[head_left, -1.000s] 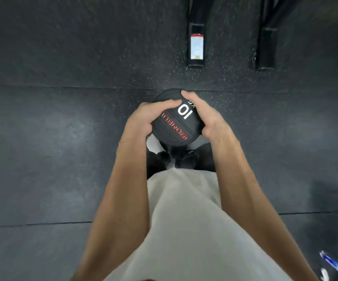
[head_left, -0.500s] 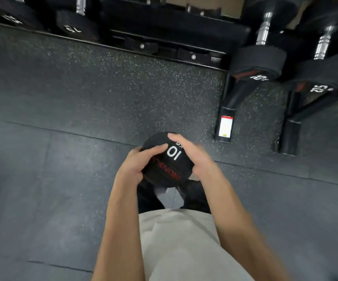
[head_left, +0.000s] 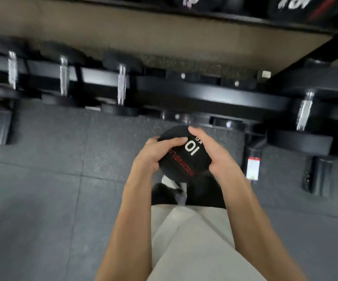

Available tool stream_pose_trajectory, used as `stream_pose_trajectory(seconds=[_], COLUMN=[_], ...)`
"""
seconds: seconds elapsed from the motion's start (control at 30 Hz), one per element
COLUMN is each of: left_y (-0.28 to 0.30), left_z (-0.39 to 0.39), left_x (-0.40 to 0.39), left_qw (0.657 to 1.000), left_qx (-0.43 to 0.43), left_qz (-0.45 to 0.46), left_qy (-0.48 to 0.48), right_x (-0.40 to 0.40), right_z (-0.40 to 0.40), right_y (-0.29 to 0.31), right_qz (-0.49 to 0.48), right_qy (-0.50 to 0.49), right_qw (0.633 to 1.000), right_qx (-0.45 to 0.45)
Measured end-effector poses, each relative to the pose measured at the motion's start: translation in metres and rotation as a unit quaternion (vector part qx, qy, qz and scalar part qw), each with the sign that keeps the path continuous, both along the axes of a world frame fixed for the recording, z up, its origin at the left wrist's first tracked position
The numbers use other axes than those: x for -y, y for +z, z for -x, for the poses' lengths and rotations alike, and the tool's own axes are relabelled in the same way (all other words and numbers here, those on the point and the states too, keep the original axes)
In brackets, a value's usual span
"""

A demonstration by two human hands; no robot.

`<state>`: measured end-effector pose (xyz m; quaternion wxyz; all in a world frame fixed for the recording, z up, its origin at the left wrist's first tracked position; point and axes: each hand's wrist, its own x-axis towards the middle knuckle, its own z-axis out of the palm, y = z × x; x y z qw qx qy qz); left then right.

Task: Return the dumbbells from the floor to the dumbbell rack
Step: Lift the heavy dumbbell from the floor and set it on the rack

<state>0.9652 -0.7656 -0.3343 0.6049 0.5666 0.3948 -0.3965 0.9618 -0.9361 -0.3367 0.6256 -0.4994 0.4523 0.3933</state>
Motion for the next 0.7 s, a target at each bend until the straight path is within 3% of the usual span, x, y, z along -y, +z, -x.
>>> stream_pose_trajectory(seconds=[0.3, 0.7], left_y=[0.011, -0.003], left_z=[-0.176, -0.304], left_x=[-0.002, -0.001], left_qw=[0.998, 0.992], left_qx=[0.055, 0.057], left_qz=[-0.002, -0.014], left_qy=[-0.006, -0.114], right_x=[-0.003, -0.006], right_z=[-0.172, -0.267], right_y=[0.011, 0.009], right_qz=[-0.008, 0.005], right_qy=[-0.023, -0.091], right_qw=[0.999, 0.992], right_qx=[0.031, 0.087])
